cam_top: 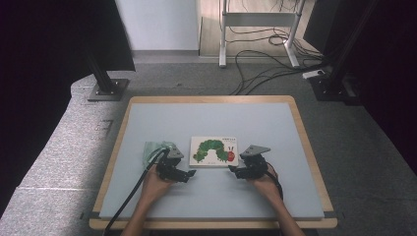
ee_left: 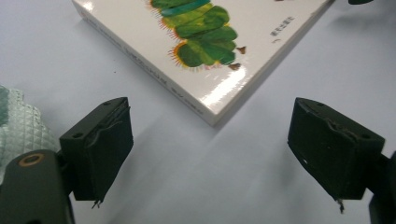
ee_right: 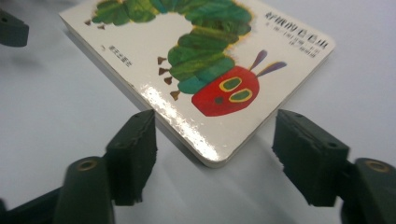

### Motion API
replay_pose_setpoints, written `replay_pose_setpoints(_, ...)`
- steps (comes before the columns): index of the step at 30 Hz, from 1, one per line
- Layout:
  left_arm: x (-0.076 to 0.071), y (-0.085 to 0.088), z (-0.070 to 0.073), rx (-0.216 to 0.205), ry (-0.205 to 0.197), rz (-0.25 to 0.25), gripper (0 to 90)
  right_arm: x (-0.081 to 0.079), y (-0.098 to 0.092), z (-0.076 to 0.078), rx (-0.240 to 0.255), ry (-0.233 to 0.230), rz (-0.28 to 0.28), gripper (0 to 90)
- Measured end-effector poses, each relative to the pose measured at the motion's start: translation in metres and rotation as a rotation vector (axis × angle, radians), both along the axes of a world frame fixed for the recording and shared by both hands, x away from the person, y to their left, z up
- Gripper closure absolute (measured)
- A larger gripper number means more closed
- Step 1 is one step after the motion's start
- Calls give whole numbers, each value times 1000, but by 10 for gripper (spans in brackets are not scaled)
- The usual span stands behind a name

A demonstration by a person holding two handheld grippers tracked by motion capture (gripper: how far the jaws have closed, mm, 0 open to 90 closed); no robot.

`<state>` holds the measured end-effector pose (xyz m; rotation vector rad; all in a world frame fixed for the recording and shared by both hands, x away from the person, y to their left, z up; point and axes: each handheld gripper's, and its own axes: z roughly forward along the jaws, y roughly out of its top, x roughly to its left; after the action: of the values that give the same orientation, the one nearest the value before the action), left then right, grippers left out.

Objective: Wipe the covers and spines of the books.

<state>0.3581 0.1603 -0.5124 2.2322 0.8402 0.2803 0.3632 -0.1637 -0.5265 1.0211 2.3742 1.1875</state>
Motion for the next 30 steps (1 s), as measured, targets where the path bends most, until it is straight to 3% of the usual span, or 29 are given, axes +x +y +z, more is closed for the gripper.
replay_pose_setpoints(5,-12,6,5,-46,-13,4,81,-8,-9,8,9,-23,18,148)
replay_pose_setpoints(7,-14,7,6,-38,-19,6,45,-10,-11,9,12,-23,21,127)
replay_pose_setpoints(8,-20,7,6,-7,-29,5,12,-13,-16,12,11,-22,10,124)
replay_pose_setpoints(10,-26,7,7,13,-46,-4,0,-16,-19,14,12,-18,10,90)
replay_pose_setpoints(13,-34,9,10,11,-67,-9,0,-22,-24,18,5,-30,10,0)
replay_pose_setpoints(23,-51,17,8,2,-78,-10,0,-42,-51,19,-11,-49,-27,0)
replay_pose_setpoints(29,-54,21,-12,56,-47,6,0,-50,-78,11,-27,-41,-94,0)
replay_pose_setpoints(30,-53,22,-15,75,-27,6,0,-52,-85,8,-36,-33,-118,0)
